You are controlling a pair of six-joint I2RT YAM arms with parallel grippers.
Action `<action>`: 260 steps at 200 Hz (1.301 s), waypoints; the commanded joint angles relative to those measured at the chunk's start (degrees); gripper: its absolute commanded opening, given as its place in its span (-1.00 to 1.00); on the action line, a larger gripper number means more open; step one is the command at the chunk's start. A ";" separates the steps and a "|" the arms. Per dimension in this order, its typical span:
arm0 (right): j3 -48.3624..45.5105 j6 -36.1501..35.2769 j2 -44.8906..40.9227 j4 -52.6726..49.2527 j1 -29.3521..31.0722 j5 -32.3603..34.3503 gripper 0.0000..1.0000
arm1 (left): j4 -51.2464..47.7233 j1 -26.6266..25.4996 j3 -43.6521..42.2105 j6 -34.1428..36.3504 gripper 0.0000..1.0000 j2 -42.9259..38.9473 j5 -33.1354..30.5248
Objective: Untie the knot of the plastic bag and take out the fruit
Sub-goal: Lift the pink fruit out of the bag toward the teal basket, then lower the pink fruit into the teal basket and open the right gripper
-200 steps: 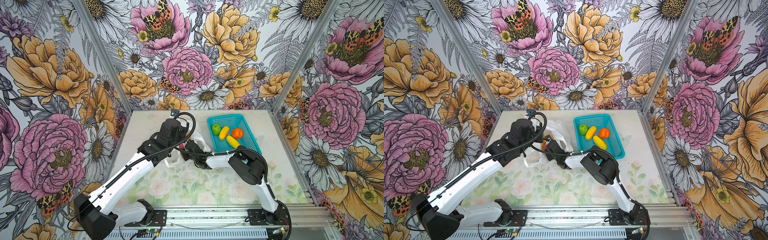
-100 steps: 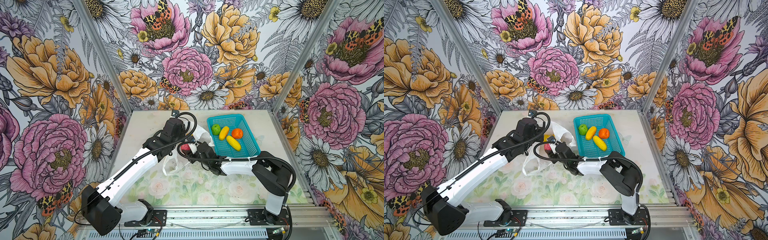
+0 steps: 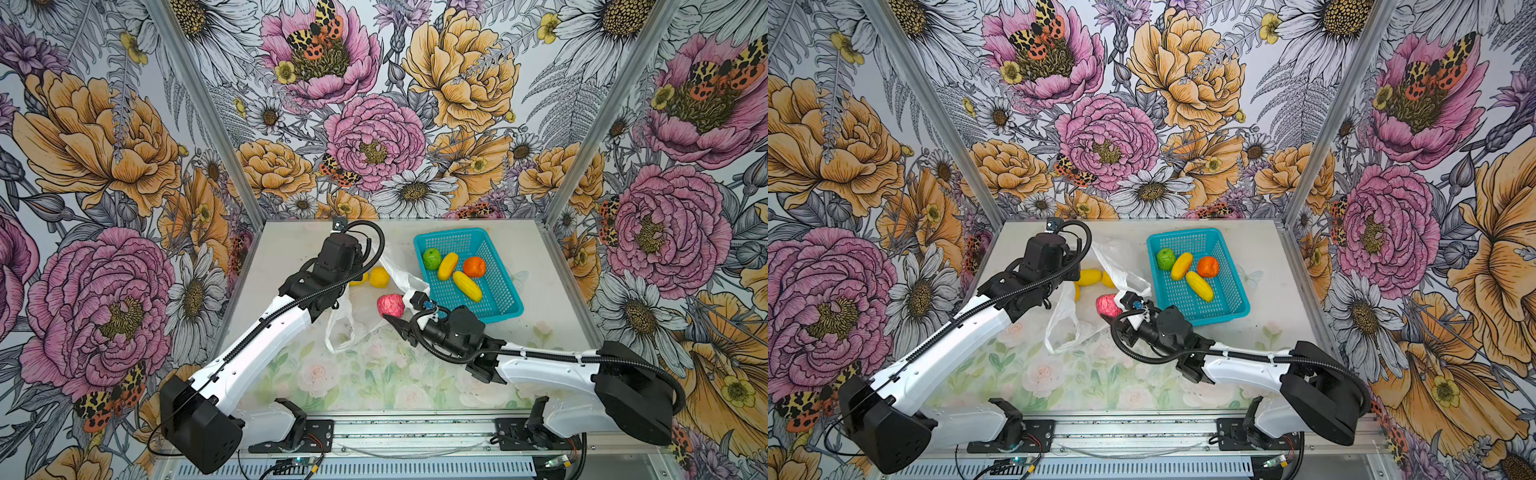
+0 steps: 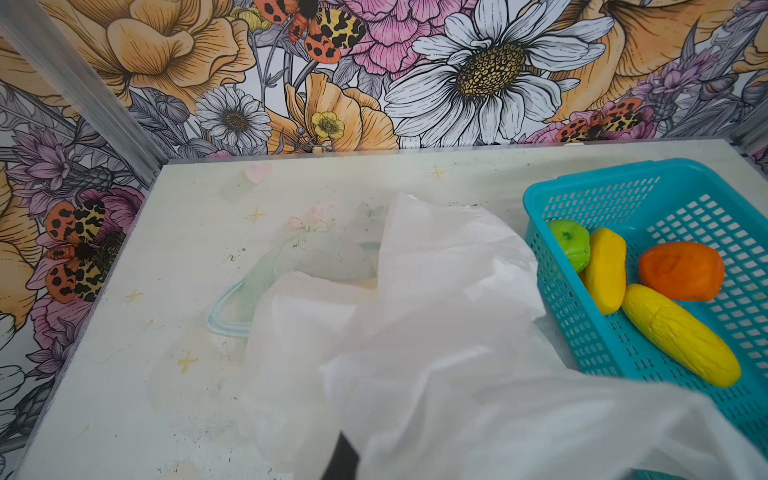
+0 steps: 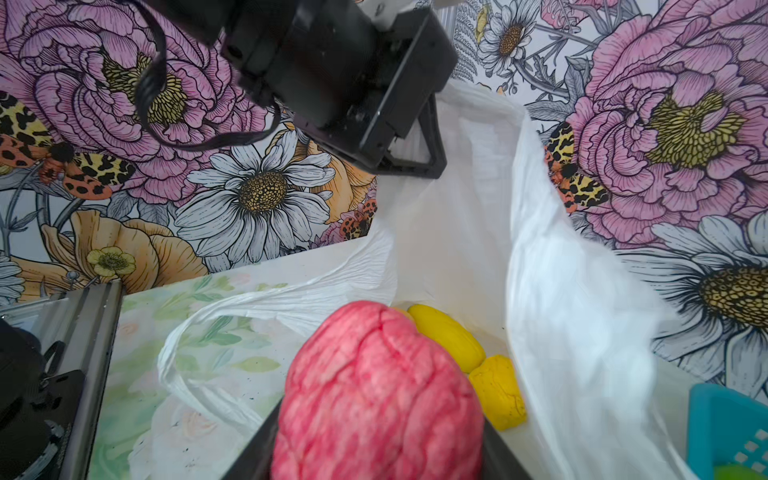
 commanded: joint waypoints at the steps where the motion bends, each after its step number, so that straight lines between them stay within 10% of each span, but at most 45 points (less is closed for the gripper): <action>1: -2.10 -2.81 -4.79 4.27 -0.10 1.25 -0.54 | -0.19 0.09 1.06 -0.10 -1.00 -1.16 -0.65; 66: -7.77 0.26 -13.75 2.97 -7.99 21.63 -0.72 | 0.18 0.17 0.64 -0.34 -1.00 -0.46 -0.56; 148: -7.24 19.54 -3.30 2.12 -26.98 18.99 -0.75 | 0.78 0.15 -0.20 -0.84 -1.00 -2.84 0.01; 260: 8.28 28.99 26.71 0.26 -31.80 8.43 -0.66 | 0.70 -0.04 -0.28 -0.62 -1.00 -3.78 0.00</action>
